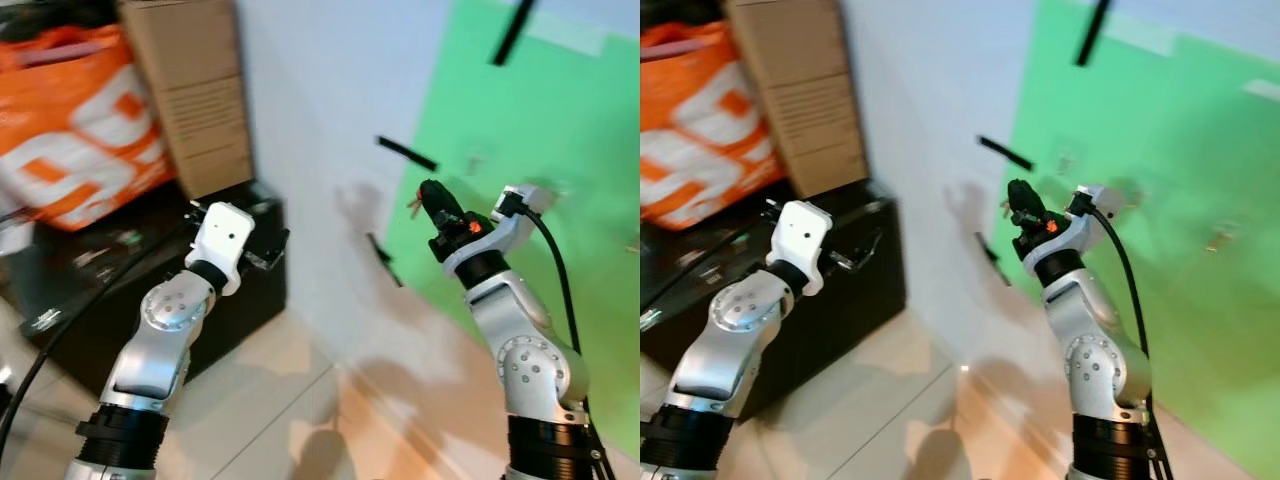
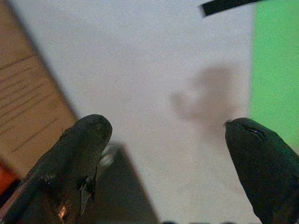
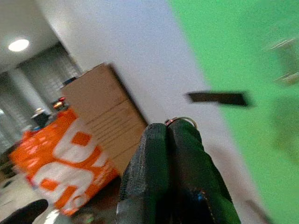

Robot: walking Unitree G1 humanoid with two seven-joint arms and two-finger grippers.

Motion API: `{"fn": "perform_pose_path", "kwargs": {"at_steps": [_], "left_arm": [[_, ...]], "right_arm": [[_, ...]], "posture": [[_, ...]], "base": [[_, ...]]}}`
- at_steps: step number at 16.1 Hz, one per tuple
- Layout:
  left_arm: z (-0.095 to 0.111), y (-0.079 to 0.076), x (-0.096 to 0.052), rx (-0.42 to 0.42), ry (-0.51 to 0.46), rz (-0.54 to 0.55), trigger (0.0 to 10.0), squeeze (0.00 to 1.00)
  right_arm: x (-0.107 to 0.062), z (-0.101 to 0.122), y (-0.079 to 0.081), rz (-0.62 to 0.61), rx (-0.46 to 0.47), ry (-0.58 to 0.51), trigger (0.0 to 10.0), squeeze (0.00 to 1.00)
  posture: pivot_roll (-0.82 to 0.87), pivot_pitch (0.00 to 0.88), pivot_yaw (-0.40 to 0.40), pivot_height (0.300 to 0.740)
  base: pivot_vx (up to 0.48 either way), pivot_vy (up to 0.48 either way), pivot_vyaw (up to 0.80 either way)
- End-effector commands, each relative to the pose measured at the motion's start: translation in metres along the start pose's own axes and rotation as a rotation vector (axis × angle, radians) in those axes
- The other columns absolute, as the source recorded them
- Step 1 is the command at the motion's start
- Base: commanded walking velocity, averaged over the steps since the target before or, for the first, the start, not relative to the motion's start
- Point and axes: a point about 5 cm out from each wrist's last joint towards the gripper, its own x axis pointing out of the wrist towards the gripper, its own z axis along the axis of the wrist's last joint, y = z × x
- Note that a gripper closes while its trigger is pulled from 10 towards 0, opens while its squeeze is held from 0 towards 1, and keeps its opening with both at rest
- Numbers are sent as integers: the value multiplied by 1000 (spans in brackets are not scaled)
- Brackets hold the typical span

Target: Hang keys on a hook

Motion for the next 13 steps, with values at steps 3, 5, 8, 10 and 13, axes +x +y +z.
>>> {"fn": "perform_pose_path", "kwargs": {"at_steps": [3, 5, 8, 10, 13], "left_arm": [[2, 3, -1, 1, -5, -4, 10000, 0], [3, 1, -1, 4, -10, -23, 10000, 0], [2, -3, -1, 13, -3, -53, 10000, 0], [3, -5, 1, 16, -3, -84, 10000, 0], [3, -8, 1, 31, -6, -145, 10000, 0]], "right_arm": [[-5, -5, 8, 73, -2, 28, 10000, 0], [-8, -7, 11, 108, 10, 42, 10000, 0], [-12, -9, 11, 126, 4, 56, 10000, 0], [-12, -9, 10, 126, -1, 53, 10000, 0], [-11, -7, 8, 108, -10, 46, 10000, 0]], "posture": [[5, 0, -27, 740], [4, 0, -25, 740], [0, 0, -22, 740], [-3, 0, -21, 740], [-3, 0, -23, 740]], "base": [[282, 0, 0], [122, 0, 0], [0, 0, 0], [0, 0, 0], [0, 0, 0]]}}
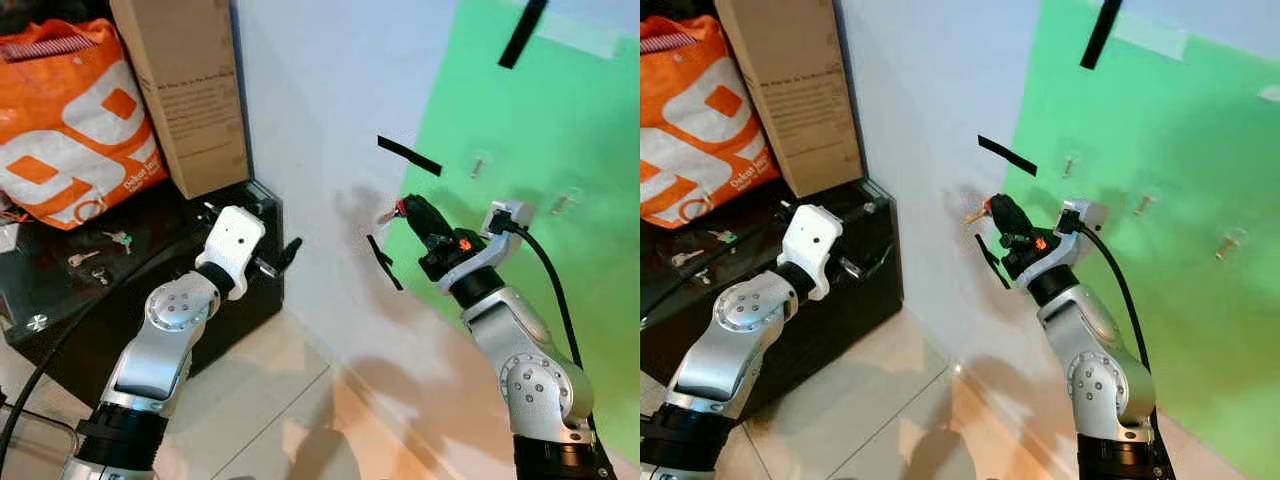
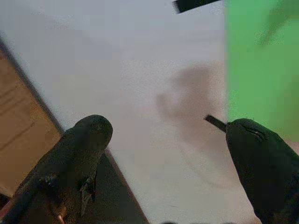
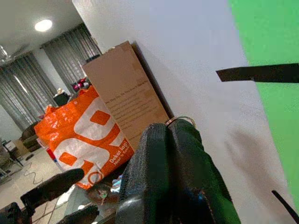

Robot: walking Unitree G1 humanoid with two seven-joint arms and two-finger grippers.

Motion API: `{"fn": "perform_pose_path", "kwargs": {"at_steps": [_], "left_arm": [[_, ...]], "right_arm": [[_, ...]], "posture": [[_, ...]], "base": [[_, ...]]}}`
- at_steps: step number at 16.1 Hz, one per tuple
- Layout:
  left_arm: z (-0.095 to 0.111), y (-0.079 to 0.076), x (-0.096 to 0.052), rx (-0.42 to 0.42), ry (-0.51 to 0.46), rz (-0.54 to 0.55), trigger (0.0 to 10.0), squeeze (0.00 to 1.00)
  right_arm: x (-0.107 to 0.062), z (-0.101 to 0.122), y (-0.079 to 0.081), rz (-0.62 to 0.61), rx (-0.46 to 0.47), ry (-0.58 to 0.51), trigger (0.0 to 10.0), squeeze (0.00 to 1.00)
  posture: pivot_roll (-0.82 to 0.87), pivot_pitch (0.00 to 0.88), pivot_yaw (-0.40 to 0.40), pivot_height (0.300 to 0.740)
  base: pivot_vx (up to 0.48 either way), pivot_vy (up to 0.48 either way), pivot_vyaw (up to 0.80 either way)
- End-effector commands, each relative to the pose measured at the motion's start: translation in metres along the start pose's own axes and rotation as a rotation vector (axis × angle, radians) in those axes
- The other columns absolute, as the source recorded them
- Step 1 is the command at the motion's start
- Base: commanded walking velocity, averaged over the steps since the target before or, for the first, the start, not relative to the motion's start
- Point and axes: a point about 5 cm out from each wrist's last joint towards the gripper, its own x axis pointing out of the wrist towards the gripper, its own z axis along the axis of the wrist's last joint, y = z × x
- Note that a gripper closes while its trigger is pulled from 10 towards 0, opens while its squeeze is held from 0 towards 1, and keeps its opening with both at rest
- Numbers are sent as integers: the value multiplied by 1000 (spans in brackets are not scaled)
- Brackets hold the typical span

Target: Hang keys on a hook

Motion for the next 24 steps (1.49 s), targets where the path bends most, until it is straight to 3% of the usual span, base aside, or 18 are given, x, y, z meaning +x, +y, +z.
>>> {"fn": "perform_pose_path", "kwargs": {"at_steps": [1, 5, 11, 16, 24], "left_arm": [[4, -1, 2, 16, -15, -30, 10000, 0], [4, 1, 3, 8, -11, 10, 10000, 0], [6, 4, 2, -15, -32, 16, 10000, 0], [5, 5, 1, -13, -26, 26, 10000, 0], [5, 6, 3, -7, -22, 24, 10000, 0]], "right_arm": [[1, 8, -2, -15, -15, -27, 10000, 0], [1, 13, -4, -47, -27, -49, 10000, 0], [0, 9, 7, 34, -33, -15, 10000, 0], [-4, 1, 16, 130, -60, 52, 10000, 0], [3, 5, 15, 122, -86, 39, 10000, 0]], "posture": [[-4, 0, -22, 740], [-12, 0, -17, 740], [-9, 0, -18, 740], [-7, 0, -19, 740], [-5, 0, -21, 740]], "base": [[0, 0, 0], [0, 0, -278], [222, 0, -771], [0, 0, 0], [0, 0, 0]]}}
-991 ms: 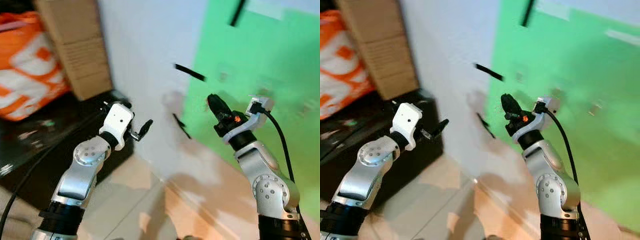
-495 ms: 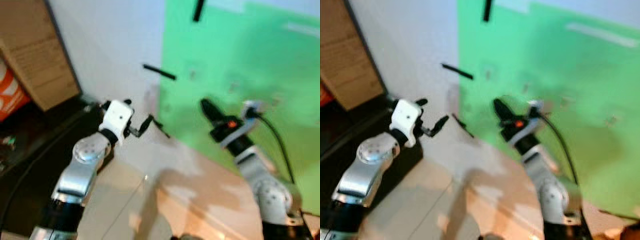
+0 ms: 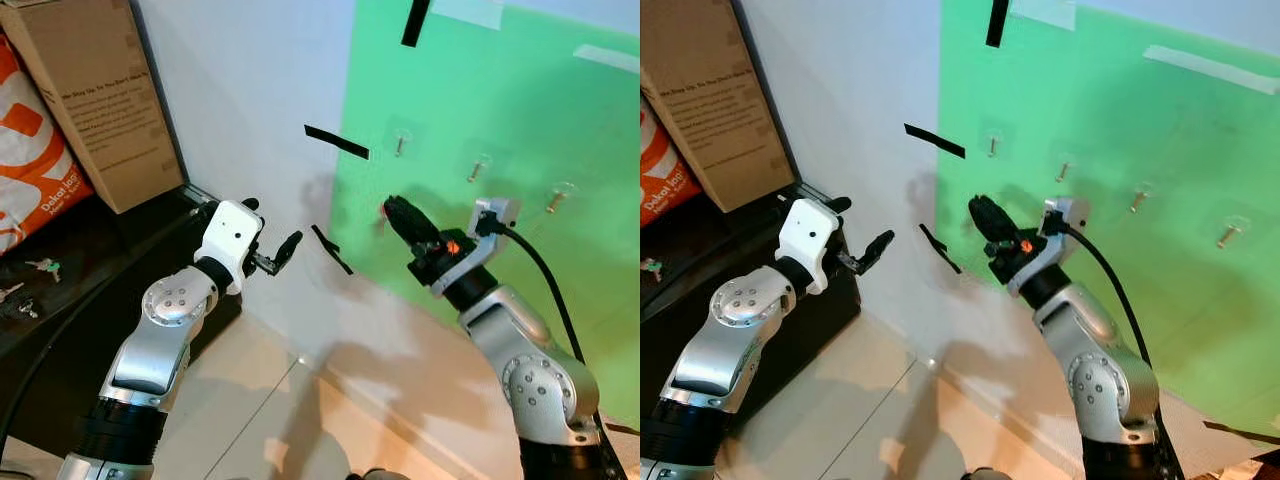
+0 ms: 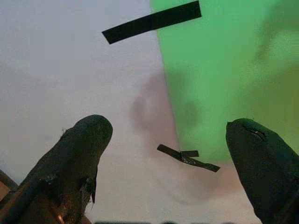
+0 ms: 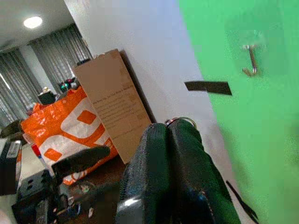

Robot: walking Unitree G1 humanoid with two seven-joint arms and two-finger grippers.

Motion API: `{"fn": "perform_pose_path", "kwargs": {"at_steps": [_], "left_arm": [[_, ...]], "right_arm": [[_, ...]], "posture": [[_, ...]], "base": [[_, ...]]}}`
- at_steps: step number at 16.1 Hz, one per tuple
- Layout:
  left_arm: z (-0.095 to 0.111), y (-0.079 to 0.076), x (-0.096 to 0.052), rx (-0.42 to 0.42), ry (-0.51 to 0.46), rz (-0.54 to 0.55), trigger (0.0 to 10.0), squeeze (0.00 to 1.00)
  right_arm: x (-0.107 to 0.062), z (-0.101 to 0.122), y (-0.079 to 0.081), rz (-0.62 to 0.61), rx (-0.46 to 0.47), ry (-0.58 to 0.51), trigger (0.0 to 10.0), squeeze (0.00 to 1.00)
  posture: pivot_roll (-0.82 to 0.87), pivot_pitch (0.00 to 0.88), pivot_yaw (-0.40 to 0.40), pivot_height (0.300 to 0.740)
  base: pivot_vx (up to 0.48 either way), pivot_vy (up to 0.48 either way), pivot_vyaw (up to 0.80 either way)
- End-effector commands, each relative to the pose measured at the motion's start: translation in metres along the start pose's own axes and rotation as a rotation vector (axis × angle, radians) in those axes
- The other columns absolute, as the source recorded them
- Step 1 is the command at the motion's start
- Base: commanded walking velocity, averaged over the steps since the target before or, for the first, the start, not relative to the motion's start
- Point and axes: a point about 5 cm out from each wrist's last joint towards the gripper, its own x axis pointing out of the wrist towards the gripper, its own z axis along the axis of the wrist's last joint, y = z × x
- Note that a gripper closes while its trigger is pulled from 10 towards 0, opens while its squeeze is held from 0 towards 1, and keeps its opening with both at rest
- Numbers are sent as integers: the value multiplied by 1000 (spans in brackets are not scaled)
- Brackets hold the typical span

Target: Hang keys on a hook

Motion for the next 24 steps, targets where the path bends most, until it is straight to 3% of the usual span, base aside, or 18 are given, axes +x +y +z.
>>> {"fn": "perform_pose_path", "kwargs": {"at_steps": [1, 4, 7, 11, 14, 18, 24], "left_arm": [[1, 0, 2, 8, 6, -6, 10000, 0], [1, -3, 2, 9, 3, -44, 10000, 0], [2, -9, 0, 8, 5, -118, 10000, 0], [3, -11, -6, -13, 0, -198, 10000, 0], [3, -16, -10, -35, 6, -274, 10000, 0], [4, -17, -11, -40, 10, -281, 10000, 0], [4, -17, -13, -41, 14, -284, 10000, 0]], "right_arm": [[3, 7, -4, -36, -21, -27, 10000, 0], [12, 15, -3, -37, -14, -60, 10000, 0], [31, 13, 4, 0, -21, -27, 10000, 0], [54, 18, -6, -58, 8, -44, 10000, 0], [61, 20, -5, -34, 8, -43, 10000, 0], [72, 23, -16, -81, 19, -59, 10000, 0], [76, 30, -32, -156, 32, -94, 10000, 0]], "posture": [[-5, 0, -21, 740], [-7, 0, -19, 740], [-5, 0, -19, 740], [8, 0, -30, 740], [8, 0, -34, 740], [13, 0, -38, 740], [18, 0, -43, 740]], "base": [[0, 0, 0], [0, 0, 0], [0, 0, 0], [0, 0, 0], [0, 0, 0], [0, 0, 0], [0, 0, 0]]}}
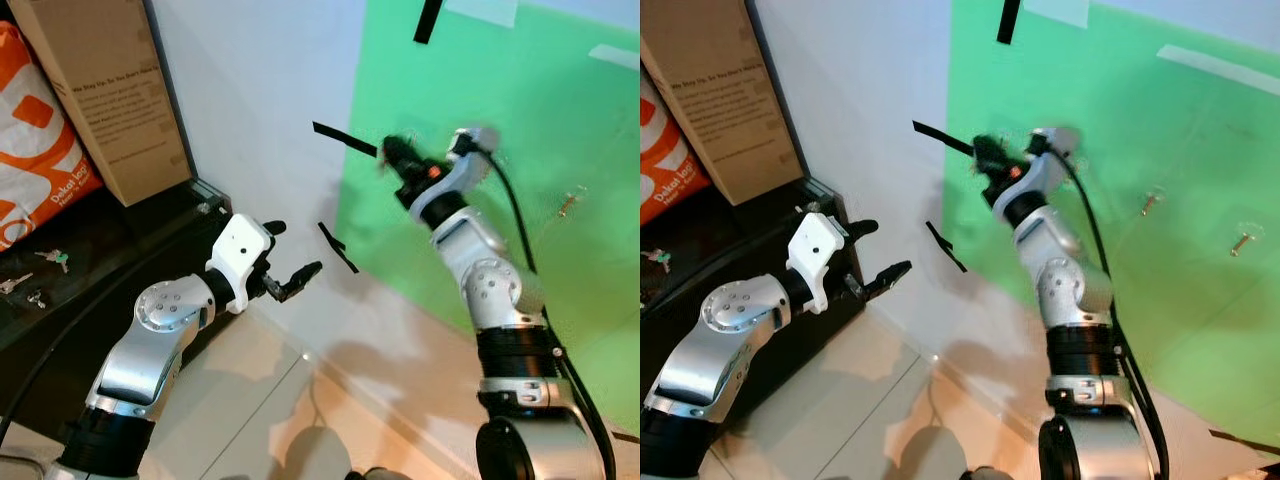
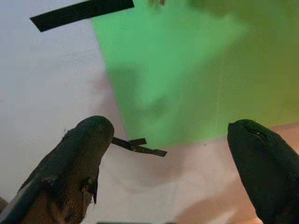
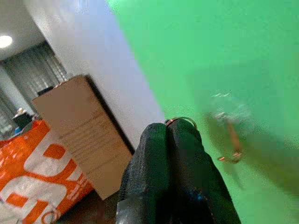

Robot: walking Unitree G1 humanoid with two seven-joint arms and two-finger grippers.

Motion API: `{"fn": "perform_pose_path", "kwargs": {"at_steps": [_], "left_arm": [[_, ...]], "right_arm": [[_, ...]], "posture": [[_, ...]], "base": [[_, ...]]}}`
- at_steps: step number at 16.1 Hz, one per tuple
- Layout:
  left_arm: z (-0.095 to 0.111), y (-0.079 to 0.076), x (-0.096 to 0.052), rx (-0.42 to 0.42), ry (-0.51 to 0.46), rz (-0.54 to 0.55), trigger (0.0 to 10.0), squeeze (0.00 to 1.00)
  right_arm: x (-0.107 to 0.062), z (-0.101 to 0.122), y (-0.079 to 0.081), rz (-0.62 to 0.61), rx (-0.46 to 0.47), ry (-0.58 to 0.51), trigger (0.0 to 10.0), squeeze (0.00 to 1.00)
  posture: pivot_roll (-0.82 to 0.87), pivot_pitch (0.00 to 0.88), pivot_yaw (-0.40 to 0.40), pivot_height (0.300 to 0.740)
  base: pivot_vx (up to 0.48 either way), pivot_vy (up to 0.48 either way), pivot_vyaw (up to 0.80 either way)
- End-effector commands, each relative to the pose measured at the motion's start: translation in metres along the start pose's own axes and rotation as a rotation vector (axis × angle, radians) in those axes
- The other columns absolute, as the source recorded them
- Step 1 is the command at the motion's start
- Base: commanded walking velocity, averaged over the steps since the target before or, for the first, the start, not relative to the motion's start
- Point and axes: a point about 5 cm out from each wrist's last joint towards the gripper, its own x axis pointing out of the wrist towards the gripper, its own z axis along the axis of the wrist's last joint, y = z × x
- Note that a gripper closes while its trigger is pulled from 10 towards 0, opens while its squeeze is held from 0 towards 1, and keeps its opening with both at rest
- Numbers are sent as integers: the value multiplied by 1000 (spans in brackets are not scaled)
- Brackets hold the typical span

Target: Hang keys on a hook

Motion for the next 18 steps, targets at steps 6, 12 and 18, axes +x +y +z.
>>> {"fn": "perform_pose_path", "kwargs": {"at_steps": [6, 12, 18], "left_arm": [[1, -3, 0, -1, 6, -22, 10000, 0], [1, -4, 0, 1, 4, -30, 10000, 0], [1, -5, 1, 0, 0, -28, 10000, 0]], "right_arm": [[-22, 10, -16, -26, -8, -33, 10000, 0], [-30, 0, -8, 26, -5, 2, 10000, 0], [-27, 2, 4, 100, -8, 9, 10000, 0]], "posture": [[11, 0, -36, 740], [7, 0, -31, 740], [11, 0, -40, 740]], "base": [[0, 0, 0], [0, 0, 0], [0, 0, 0]]}}
